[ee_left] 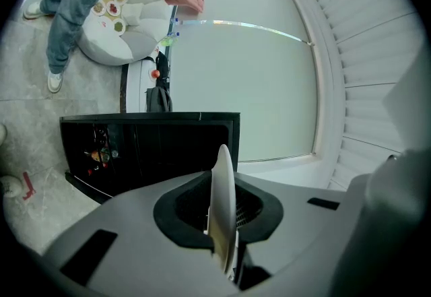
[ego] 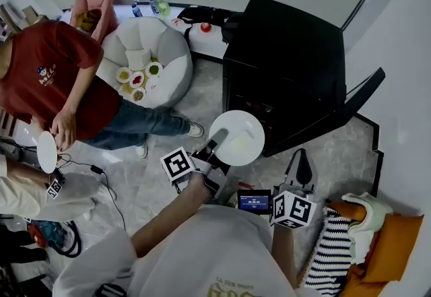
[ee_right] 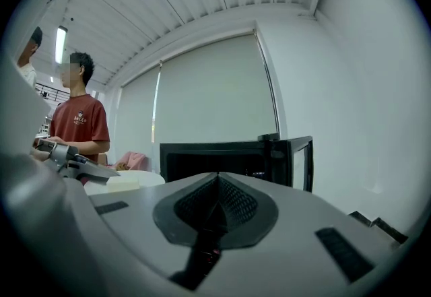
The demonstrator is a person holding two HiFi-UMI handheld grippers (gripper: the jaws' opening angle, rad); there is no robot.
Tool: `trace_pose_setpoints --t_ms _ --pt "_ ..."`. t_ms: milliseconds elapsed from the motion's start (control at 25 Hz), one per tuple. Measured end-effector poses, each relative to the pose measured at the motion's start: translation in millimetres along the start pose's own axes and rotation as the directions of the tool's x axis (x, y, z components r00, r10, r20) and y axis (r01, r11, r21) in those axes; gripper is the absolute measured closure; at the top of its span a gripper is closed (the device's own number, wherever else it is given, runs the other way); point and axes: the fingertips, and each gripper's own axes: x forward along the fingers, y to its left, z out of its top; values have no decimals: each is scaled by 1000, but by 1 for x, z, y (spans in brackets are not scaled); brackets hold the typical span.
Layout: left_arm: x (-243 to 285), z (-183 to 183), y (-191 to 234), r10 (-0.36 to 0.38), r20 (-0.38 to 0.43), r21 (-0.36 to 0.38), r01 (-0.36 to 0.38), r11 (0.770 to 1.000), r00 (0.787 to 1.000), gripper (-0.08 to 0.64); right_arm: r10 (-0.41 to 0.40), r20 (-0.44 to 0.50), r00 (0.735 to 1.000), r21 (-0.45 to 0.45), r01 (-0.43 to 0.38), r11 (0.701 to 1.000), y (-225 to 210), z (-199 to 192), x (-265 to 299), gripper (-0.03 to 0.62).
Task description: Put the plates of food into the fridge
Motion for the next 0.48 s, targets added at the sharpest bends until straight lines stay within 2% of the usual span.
trace_pose_setpoints --t_ms 480 --pt "2 -3 16 9 -6 -17 -9 1000 1000 531 16 -77 997 17 -15 1000 0 -29 0 581"
